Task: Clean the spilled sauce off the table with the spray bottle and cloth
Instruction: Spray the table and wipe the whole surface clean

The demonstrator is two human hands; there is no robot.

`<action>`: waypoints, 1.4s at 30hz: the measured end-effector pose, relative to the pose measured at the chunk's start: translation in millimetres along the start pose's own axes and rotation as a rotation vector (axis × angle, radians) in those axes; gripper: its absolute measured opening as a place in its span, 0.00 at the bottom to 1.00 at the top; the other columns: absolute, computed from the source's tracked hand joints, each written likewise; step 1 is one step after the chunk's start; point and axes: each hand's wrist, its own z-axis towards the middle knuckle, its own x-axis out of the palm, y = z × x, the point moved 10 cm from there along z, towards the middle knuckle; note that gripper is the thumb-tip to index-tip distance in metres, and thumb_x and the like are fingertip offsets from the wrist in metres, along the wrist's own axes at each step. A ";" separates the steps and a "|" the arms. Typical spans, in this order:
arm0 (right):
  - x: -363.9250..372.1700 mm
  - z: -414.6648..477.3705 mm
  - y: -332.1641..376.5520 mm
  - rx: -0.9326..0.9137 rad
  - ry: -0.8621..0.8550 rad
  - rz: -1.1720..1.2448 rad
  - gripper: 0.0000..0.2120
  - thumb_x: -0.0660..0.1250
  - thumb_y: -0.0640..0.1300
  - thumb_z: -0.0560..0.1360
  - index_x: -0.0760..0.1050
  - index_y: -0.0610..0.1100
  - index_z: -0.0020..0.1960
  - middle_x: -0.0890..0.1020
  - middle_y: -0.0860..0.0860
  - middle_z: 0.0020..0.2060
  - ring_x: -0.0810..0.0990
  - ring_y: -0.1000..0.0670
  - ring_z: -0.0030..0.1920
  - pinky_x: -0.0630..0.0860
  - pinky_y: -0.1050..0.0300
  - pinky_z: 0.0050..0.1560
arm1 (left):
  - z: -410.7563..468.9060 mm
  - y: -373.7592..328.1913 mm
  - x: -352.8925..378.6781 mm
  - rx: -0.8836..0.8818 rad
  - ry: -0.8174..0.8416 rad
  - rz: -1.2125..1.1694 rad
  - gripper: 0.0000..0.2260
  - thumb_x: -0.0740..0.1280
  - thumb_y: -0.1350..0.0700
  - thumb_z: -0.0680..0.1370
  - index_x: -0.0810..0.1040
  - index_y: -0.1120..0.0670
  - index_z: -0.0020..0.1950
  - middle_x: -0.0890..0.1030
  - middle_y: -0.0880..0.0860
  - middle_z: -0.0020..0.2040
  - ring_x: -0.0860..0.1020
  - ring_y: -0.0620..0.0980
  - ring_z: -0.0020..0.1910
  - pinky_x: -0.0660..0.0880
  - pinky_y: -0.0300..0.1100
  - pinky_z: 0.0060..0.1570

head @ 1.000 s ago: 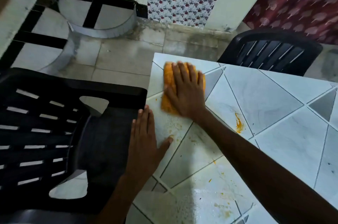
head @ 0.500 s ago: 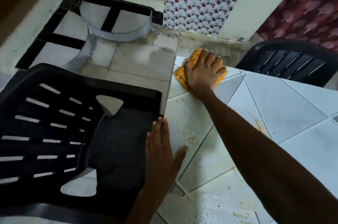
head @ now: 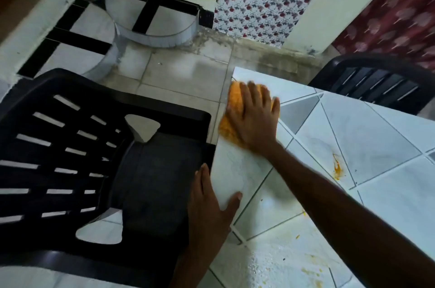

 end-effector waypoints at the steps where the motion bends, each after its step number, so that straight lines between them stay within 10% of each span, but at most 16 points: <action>1: -1.5 31.3 -5.7 0.102 0.004 0.029 0.35 0.51 0.68 0.78 0.56 0.52 0.80 0.60 0.50 0.80 0.55 0.41 0.80 0.50 0.32 0.76 | -0.2 0.9 0.6 -0.004 0.007 -0.007 0.47 0.62 0.27 0.68 0.51 0.47 0.80 0.57 0.50 0.78 0.61 0.50 0.75 0.66 0.51 0.71; 6: 1.3 94.9 -4.8 0.257 0.052 0.047 0.38 0.50 0.69 0.77 0.56 0.49 0.81 0.60 0.45 0.79 0.54 0.37 0.79 0.47 0.31 0.76 | 1.8 6.8 1.1 -0.038 0.014 -0.041 0.46 0.64 0.27 0.66 0.53 0.44 0.78 0.57 0.46 0.77 0.63 0.49 0.73 0.70 0.53 0.68; 15: 6.4 -108.5 18.6 -0.067 0.004 0.031 0.37 0.50 0.68 0.79 0.50 0.51 0.82 0.53 0.50 0.82 0.47 0.44 0.82 0.45 0.37 0.78 | -1.2 1.7 2.0 -0.041 -0.001 0.001 0.47 0.67 0.28 0.62 0.61 0.47 0.76 0.66 0.49 0.74 0.70 0.48 0.69 0.69 0.41 0.55; 25: -1.9 43.8 -26.0 0.189 0.004 0.061 0.38 0.50 0.70 0.77 0.56 0.51 0.81 0.60 0.48 0.80 0.53 0.40 0.80 0.48 0.32 0.77 | -3.7 -2.4 -3.0 -0.022 -0.074 0.084 0.42 0.68 0.32 0.67 0.58 0.45 0.77 0.64 0.47 0.75 0.67 0.49 0.71 0.72 0.51 0.64; 36: -2.6 -154.3 -46.2 -0.048 -0.013 0.026 0.37 0.50 0.69 0.79 0.52 0.52 0.82 0.54 0.51 0.82 0.48 0.44 0.81 0.50 0.36 0.77 | -9.1 -12.7 -5.7 0.035 -0.095 0.178 0.44 0.63 0.28 0.67 0.56 0.45 0.78 0.64 0.51 0.76 0.65 0.52 0.73 0.70 0.54 0.66; 42: -6.6 -101.4 -50.2 -0.075 -0.028 0.004 0.36 0.52 0.69 0.78 0.57 0.53 0.81 0.60 0.51 0.80 0.55 0.43 0.80 0.50 0.37 0.78 | -7.3 -13.0 -4.8 0.036 -0.103 0.228 0.43 0.63 0.29 0.69 0.55 0.46 0.78 0.64 0.52 0.77 0.65 0.55 0.74 0.69 0.57 0.68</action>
